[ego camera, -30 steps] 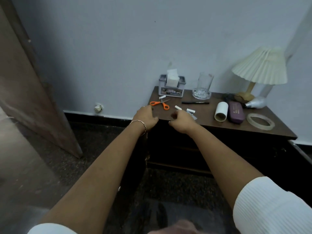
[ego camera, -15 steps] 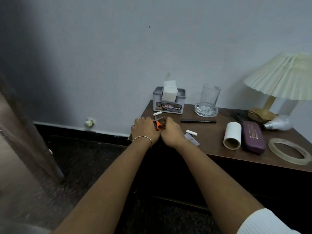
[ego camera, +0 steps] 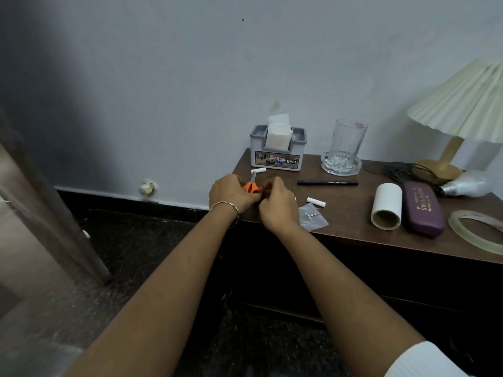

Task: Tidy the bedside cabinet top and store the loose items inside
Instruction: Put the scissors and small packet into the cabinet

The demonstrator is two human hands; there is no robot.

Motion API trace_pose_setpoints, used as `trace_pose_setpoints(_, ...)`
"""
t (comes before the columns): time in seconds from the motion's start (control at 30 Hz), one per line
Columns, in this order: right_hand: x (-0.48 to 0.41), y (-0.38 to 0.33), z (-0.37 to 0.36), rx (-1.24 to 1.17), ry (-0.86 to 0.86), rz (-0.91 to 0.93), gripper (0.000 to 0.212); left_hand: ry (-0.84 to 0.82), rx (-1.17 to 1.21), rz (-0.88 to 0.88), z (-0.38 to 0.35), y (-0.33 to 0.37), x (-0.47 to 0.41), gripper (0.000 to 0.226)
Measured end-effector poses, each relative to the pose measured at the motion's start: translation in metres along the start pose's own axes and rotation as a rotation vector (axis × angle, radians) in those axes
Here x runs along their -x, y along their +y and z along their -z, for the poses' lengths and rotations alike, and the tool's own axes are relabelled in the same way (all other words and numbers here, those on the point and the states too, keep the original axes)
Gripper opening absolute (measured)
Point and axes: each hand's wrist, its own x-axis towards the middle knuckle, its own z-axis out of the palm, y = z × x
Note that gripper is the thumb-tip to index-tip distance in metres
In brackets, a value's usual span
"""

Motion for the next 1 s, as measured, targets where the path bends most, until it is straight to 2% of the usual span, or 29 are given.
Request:
trace_pose_setpoints(0.2,0.003,0.002,-0.003,-0.038,0.052,0.039,0.027,-0.037,0.001,0.075,0.006,0.004,0.003,0.038)
trace_pose_setpoints(0.3,0.006,0.002,-0.004,-0.035,0.066,0.067,0.028,-0.046,0.054,0.062,0.008,0.001,0.005,0.033)
trace_pose_setpoints(0.43,0.015,-0.002,0.003,0.018,0.214,0.106,0.02,-0.037,0.292,0.123,0.011,-0.004,0.008,0.042)
trace_pose_setpoints(0.53,0.025,-0.001,0.015,0.146,0.34,0.126,0.022,-0.067,0.416,0.169,0.017,-0.007,0.015,0.033)
trace_pose_setpoints(0.67,0.046,0.014,0.034,0.179,0.44,0.143,0.017,-0.063,0.591,0.241,0.023,-0.015,0.029,0.051)
trace_pose_setpoints(0.83,0.071,0.048,0.055,0.283,0.475,0.16,0.015,-0.169,1.022,0.371,0.035,-0.007,0.058,0.016)
trace_pose_setpoints(1.0,0.083,0.063,0.059,0.394,0.312,0.269,0.046,-0.373,1.441,0.476,0.036,0.004,0.088,0.005)
